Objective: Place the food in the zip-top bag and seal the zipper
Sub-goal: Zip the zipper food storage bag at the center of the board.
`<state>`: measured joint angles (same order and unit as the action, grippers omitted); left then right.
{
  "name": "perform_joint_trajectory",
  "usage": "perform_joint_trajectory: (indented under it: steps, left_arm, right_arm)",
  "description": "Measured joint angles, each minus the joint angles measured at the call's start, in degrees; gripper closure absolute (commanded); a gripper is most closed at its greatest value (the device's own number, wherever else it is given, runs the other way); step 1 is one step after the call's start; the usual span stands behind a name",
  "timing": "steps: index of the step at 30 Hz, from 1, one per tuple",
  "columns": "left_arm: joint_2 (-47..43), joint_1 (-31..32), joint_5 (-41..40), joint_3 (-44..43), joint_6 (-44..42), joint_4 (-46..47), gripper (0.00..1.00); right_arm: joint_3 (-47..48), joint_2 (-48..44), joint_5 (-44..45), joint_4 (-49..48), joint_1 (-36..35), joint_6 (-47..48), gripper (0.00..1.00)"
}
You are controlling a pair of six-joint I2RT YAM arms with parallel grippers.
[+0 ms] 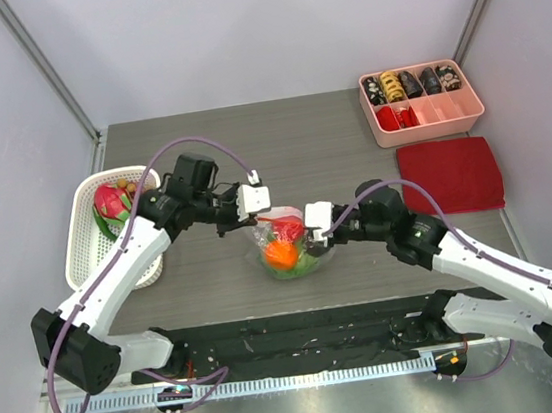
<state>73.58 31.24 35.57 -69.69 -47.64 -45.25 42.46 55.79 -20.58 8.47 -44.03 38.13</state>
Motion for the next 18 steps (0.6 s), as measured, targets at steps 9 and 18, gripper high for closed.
perform_joint_trajectory:
  steps: [9,18]
  left_arm:
    - [-1.44,-5.07,0.11,0.22,-2.86,-3.26,0.91]
    - [-2.10,-9.33,-2.25,0.61,-2.14,-3.37,0.19]
  right_arm:
    - [-0.33,-1.27,0.59,0.79,0.00,1.53,0.99]
    - [0.17,1.49,1.62,-0.74,2.03,3.15,0.99]
